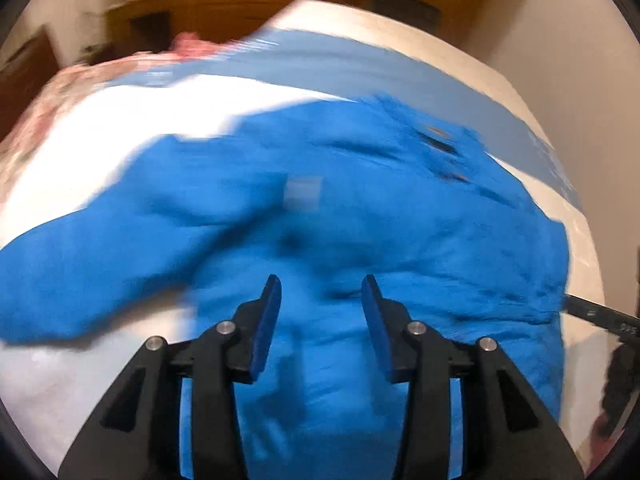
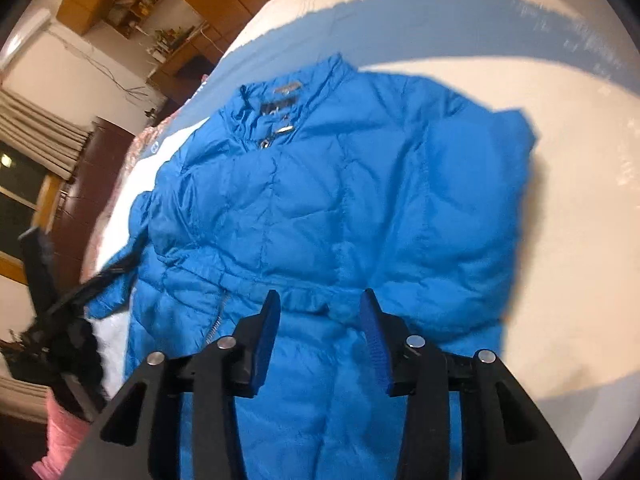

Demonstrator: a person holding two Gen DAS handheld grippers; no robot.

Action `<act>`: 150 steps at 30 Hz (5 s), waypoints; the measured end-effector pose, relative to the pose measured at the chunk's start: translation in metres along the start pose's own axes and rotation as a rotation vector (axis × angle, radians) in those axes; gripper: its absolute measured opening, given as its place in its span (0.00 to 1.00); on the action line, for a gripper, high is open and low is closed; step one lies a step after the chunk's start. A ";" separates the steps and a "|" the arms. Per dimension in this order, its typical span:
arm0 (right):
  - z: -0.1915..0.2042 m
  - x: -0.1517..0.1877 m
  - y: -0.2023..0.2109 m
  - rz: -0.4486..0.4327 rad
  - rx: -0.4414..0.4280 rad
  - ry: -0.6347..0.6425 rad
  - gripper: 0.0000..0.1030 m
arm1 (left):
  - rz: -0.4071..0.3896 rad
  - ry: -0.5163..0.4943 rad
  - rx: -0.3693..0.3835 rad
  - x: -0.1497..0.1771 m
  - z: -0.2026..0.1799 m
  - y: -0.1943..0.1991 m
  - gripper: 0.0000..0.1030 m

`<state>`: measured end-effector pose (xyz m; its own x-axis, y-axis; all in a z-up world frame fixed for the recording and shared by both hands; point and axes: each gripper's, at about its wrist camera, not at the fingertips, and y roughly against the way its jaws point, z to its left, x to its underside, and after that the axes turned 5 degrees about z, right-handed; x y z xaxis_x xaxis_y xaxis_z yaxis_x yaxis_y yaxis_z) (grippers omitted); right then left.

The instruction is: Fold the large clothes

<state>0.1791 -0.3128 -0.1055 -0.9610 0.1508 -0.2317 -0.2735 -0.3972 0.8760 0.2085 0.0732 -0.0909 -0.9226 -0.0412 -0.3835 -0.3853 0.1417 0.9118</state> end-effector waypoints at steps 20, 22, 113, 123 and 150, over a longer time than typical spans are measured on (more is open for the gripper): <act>0.033 0.028 -0.002 0.014 0.068 -0.044 0.42 | -0.137 1.003 0.007 0.118 0.417 0.074 0.43; 0.035 0.029 -0.003 0.016 0.079 -0.050 0.42 | -0.123 1.033 0.008 0.115 0.423 0.060 0.43; -0.082 -0.042 -0.010 0.040 0.080 -0.176 0.09 | 0.073 -0.041 0.142 -0.055 -0.025 -0.092 0.26; -0.044 -0.049 0.031 -0.088 0.163 -0.102 0.20 | 0.001 -0.081 0.170 -0.072 -0.041 -0.058 0.27; 0.005 -0.027 -0.052 0.083 0.146 -0.001 0.23 | 0.129 -0.196 0.075 -0.022 -0.089 -0.096 0.28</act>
<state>0.2191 -0.2921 -0.1424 -0.9799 0.1241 -0.1560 -0.1849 -0.2725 0.9442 0.2641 -0.0273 -0.1569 -0.9404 0.1737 -0.2923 -0.2553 0.2071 0.9444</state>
